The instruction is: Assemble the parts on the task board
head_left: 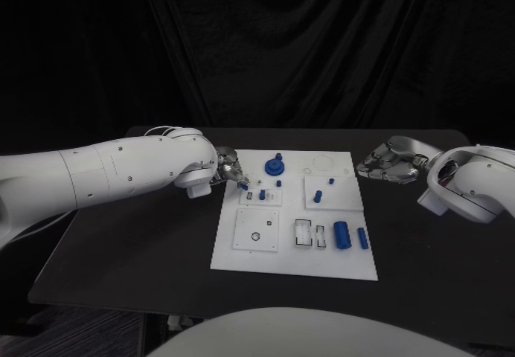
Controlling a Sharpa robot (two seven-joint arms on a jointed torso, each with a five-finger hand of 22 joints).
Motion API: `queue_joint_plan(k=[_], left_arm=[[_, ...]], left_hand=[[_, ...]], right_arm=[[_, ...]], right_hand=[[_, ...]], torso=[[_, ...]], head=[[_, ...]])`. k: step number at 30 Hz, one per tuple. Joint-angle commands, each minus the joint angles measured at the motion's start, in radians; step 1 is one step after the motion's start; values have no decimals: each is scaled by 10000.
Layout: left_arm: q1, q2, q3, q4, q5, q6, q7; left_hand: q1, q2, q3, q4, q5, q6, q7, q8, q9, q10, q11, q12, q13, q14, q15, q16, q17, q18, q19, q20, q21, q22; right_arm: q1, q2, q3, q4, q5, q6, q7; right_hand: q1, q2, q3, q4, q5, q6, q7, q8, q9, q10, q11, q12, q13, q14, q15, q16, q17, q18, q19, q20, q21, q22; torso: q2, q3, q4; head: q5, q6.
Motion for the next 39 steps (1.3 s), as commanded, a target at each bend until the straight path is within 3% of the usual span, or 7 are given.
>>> queue_joint_plan(k=[1,3,5,11,19,28,39], left_arm=[[-12,-15,9,160,160,-336,-18],[-13,-19,9,215,160,-377,-5],[-14,-10,9,250,162,-392,19],[-21,86,8,198,164,-377,80],[-52,149,8,127,165,-518,4],[-250,165,8,38,165,-616,-2],[-406,158,8,51,165,-762,64]], left_hand=[[-58,-4,57,1,-58,44,-11,-34,-5,1062,-68,27,2630,1056,-72,-5,2634,-140,1052,-42,-35,2634],[-53,-1,80,-5,-55,45,-16,-37,-6,1062,-72,27,2630,1056,-73,-5,2634,-140,1052,-43,-35,2634],[-53,-1,80,-5,-55,45,-16,-37,-6,1062,-72,27,2630,1056,-73,-5,2634,-140,1052,-43,-35,2634],[-34,5,158,-27,-43,44,-22,-46,-5,1062,-79,27,2630,1056,-77,-5,2634,-140,1052,-45,-35,2634],[-73,15,278,-11,-241,39,-7,-61,13,1062,-69,27,2630,1056,-76,-5,2634,-140,1052,-48,-35,2634],[-106,15,378,-4,-497,45,1,-63,42,1062,-63,27,2630,1056,-73,-5,2634,-140,1052,-46,-35,2634],[-124,37,408,13,-559,45,3,-65,49,1062,-61,27,2630,1056,-72,-5,2634,-140,1052,-45,-35,2634]], right_arm=[[-25,-24,8,32,-46,-9,-166],[-26,-25,8,35,-46,-6,-166],[-29,-25,8,38,-46,3,-166],[-39,-41,8,55,-46,8,-154],[-42,-57,8,75,-46,45,-153],[-43,-49,8,75,-46,58,-150],[-62,-20,8,49,-46,107,-160]], right_hand=[[94,16,75,3,57,27,42,-35,-16,638,29,-44,2186,804,19,-25,2003,113,-73,-30,-43,1755],[94,16,75,3,57,27,42,-35,-16,638,29,-44,2186,804,19,-25,2003,113,-73,-30,-43,1755],[94,16,75,3,57,27,42,-35,-16,638,29,-44,2186,804,19,-25,2003,113,-73,-30,-43,1755],[96,14,78,3,58,28,43,-34,-16,629,29,-50,2177,797,19,-37,1986,115,-80,-30,-56,1751],[96,14,78,3,58,28,43,-34,-16,629,29,-50,2177,797,19,-37,1986,115,-80,-30,-56,1751],[96,14,78,3,58,28,43,-34,-16,629,29,-50,2177,797,19,-37,1986,115,-80,-30,-56,1751],[102,5,87,4,62,33,44,-32,-15,612,30,-60,2160,791,20,-46,1975,120,-91,-29,-76,1745]], torso=[[-3,5,46],[1,3,46],[-1,2,92],[8,-12,56],[13,9,75],[10,9,73],[-15,-3,96]], head=[[-63,0],[-61,0],[-99,0],[-50,0],[-56,0],[-39,0],[-69,0]])
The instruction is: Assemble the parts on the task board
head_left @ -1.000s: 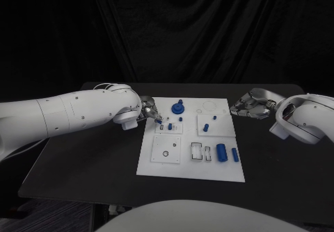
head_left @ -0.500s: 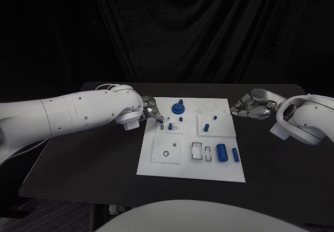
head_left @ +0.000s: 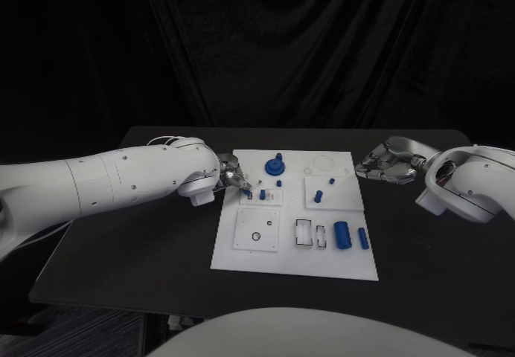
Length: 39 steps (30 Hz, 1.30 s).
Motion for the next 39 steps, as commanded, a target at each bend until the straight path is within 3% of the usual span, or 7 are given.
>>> queue_joint_plan(k=[1,14,28,39], left_arm=[[-51,12,6,12,67,-185,113],[-231,-117,6,133,67,-229,155],[-387,-240,6,329,67,-236,189],[-444,-300,6,484,67,-253,220]], left_hand=[[-44,42,73,6,-61,29,-56,-64,13,1062,-62,27,2630,1056,-72,-5,2634,-140,1052,-46,-35,2634],[-58,52,86,20,-92,26,-51,-66,18,1062,-59,27,2630,1056,-72,-5,2634,-140,1052,-45,-35,2634],[-79,57,96,37,-129,21,-47,-68,23,1062,-54,27,2630,1056,-69,-5,2634,-140,1052,-44,-35,2634],[-72,56,106,30,-136,18,-50,-69,26,1062,-55,27,2630,1056,-68,-5,2634,-140,1052,-43,-35,2634]], right_arm=[[-33,5,8,2,-46,88,-151],[-51,25,8,-31,-46,131,-179],[-76,45,8,-63,-46,188,-231],[-97,51,8,-79,-46,264,-292]], right_hand=[[103,5,58,-25,62,33,44,-32,-10,612,30,-51,2161,792,20,-46,1975,121,-55,7,-35,1746],[107,1,68,-23,66,34,45,-31,-10,599,31,-59,2148,784,21,-58,1958,127,-69,8,-60,1738],[112,-13,80,-19,68,4,54,-46,-17,597,36,-60,2146,781,23,-63,1953,128,-75,10,-71,1735],[114,-18,90,-15,70,-19,60,-57,-23,566,41,-79,2114,764,26,-92,1912,144,-109,11,-137,1714]], torso=[[-16,-11,17],[-7,-21,3],[-11,7,5],[-4,-12,4]], head=[[0,0],[27,0],[27,0],[38,0]])
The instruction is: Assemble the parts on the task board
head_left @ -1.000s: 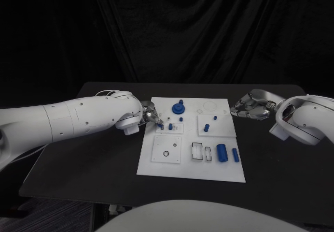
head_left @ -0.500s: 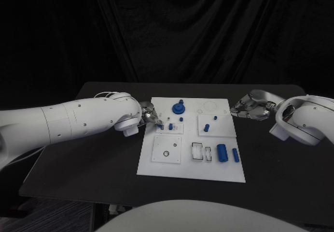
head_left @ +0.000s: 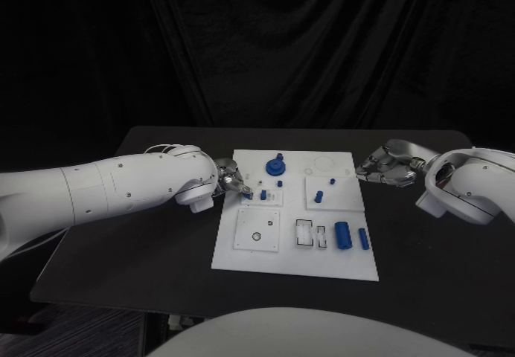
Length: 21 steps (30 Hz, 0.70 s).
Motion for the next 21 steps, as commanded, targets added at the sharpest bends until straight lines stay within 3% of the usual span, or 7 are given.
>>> queue_joint_plan(k=[1,13,21], left_arm=[[-138,49,-74,69,72,226,28],[-146,139,-74,-50,72,31,295],[-157,174,-74,-124,72,169,286]], left_hand=[[-19,109,68,14,-60,-30,-60,-34,8,1062,-55,27,2630,1056,-69,-5,2634,-140,1051,-44,-34,2634],[-8,120,112,7,-113,-70,-52,-54,17,1062,-52,27,2630,1056,-67,-5,2634,-140,1051,-42,-34,2634],[-35,134,162,39,-426,-150,-13,-162,-27,1062,-19,27,2630,1056,-43,-5,2634,-140,1051,-22,-34,2634]], right_arm=[[-31,4,8,-7,-45,125,-212],[-42,16,9,-27,-45,203,-344],[-43,10,9,-29,-45,258,-456]], right_hand=[[116,-19,68,14,31,-26,62,-59,-17,558,43,-42,2107,762,28,-54,1908,147,-82,-23,-58,1710],[120,-22,79,17,33,-36,66,-62,-20,542,47,-52,2091,750,31,-73,1882,158,-110,-21,-110,1694],[123,-22,90,20,33,-45,70,-63,-22,522,51,-64,2071,742,35,-86,1864,169,-135,-19,-157,1679]], torso=[[3,-8,6],[10,-7,0],[16,0,-16]], head=[[12,0],[-5,0],[-5,0]])
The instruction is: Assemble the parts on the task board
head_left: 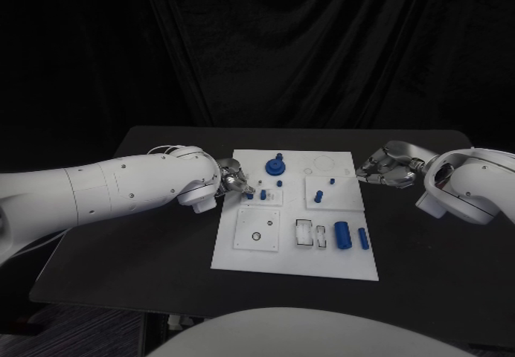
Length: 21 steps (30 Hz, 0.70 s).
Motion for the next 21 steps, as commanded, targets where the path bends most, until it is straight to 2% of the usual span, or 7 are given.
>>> queue_joint_plan(k=[1,3,5,6,9,13,21], left_arm=[[-118,33,-67,-42,55,295,-23],[-121,22,-67,-54,55,366,-64],[-123,11,-67,-62,55,415,-98],[-124,4,-67,-64,55,438,-115],[-127,-14,-67,-59,55,488,-148],[-130,-45,-67,-38,48,532,-191],[-135,-108,-67,-20,-560,537,-203]], left_hand=[[-9,80,56,7,-56,-88,-35,-45,-43,1062,-18,27,2630,1056,-43,-5,2634,-140,1051,-22,-34,2634],[-14,78,55,9,-134,-79,-31,-57,-52,1062,-15,27,2630,1056,-39,-5,2634,-140,1051,-18,-34,2634],[-59,78,21,49,-451,-57,-18,-108,-88,1062,-2,27,2630,1056,-25,-5,2634,-140,1051,-2,-34,2634],[-65,81,17,56,-492,-52,-17,-114,-93,1062,0,27,2630,1056,-23,-5,2634,-140,1051,-1,-34,2634],[-35,99,37,35,-510,-24,-31,-105,-89,1062,-4,27,2630,1056,-23,-5,2634,-140,1051,1,-34,2634],[83,84,160,-81,-224,-29,-39,-120,-79,1062,-16,27,2630,1056,-32,-5,2634,-140,1051,-5,-34,2634],[30,52,145,-60,-178,93,-47,-51,-43,1062,-20,27,2630,1056,-34,-5,2634,-140,1051,-7,-34,2634]], right_arm=[[-27,-7,9,7,-45,140,-295],[-27,-12,9,17,-45,160,-323],[-28,-15,9,19,-45,176,-344],[-28,-15,9,17,-45,186,-354],[-28,-15,9,13,-45,207,-377],[-28,-13,9,12,-45,248,-410],[-29,-13,9,6,-45,294,-452]], right_hand=[[86,18,65,-7,34,-9,34,-63,-15,519,51,-66,2069,740,35,-51,1860,172,-79,-26,-51,1675],[88,19,69,-7,35,-11,35,-63,-16,514,52,-69,2065,737,36,-55,1855,175,-86,-26,-66,1671],[88,19,69,-7,35,-11,35,-63,-16,514,52,-69,2065,737,36,-55,1855,175,-86,-26,-66,1671],[89,20,71,-6,35,-10,35,-62,-16,515,52,-68,2065,736,36,-56,1853,176,-88,-25,-70,1670],[94,27,82,-5,37,-9,36,-59,-15,516,53,-68,2068,733,38,-62,1847,180,-99,-24,-89,1664],[97,33,92,-3,37,-1,35,-54,-14,500,54,-77,2051,731,40,-65,1843,185,-112,-22,-115,1655],[101,34,99,-4,38,3,34,-50,-13,494,54,-80,2046,727,40,-71,1835,188,-120,-21,-128,1651]], torso=[[8,7,-19],[10,8,-19],[12,9,-19],[12,9,-14],[15,9,-6],[16,7,-10],[0,4,5]], head=[[12,0],[17,0],[24,0],[22,0],[22,0],[38,0],[23,0]])
